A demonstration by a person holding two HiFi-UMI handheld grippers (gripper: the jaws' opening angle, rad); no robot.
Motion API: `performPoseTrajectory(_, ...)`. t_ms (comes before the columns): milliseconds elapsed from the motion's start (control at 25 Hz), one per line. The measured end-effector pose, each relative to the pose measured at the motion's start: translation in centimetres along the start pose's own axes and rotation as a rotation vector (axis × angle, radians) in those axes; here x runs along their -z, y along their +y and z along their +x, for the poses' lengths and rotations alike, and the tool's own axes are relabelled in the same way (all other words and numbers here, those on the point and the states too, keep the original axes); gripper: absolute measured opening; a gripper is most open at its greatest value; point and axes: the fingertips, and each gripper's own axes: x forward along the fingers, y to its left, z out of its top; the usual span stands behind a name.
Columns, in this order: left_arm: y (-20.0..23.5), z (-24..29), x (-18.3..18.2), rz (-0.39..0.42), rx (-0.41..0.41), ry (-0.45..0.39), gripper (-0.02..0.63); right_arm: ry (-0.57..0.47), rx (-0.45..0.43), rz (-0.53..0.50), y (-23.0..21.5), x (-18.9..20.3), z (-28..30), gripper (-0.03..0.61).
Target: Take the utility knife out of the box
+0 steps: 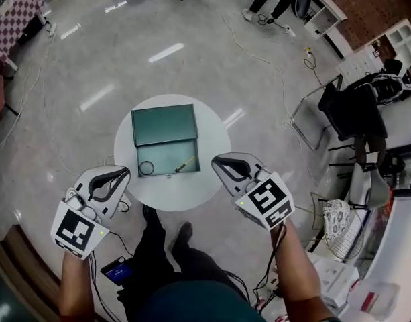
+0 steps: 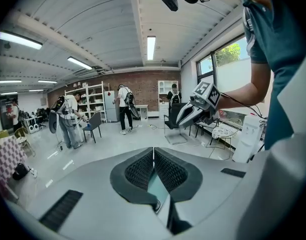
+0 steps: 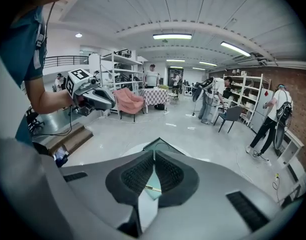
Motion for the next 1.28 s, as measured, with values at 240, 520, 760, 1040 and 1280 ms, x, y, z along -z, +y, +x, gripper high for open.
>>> performPoseTrajectory(240, 0.8, 1.0, 2.0, -0.043, -0.011, 0.026, 0.025, 0.079, -0.098, -0.072, 0.1, 2.4, 4.6, 0.039)
performPoseTrajectory(520, 1.6, 1.6, 5.9, -0.090, -0.031, 0.060, 0.025, 0.200, -0.216, -0.177, 0.9, 7.1, 10.5, 0.040)
performPoseTrajectory(760, 2.2, 2.5, 8.9, -0.133, -0.049, 0.079, 0.025, 0.330, -0.316, -0.315, 1.7, 11.6, 14.7, 0.040)
performPoseTrajectory(1040, 3.9, 3.6, 10.1, -0.175, -0.066, 0.102, 0.025, 0.477, -0.423, -0.520, 1.2, 15.2, 18.4, 0.041)
performPoseTrajectory(1280, 4.8, 4.5, 11.5, -0.214, -0.078, 0.125, 0.024, 0.597, -0.517, -0.686, 1.2, 18.4, 20.6, 0.127)
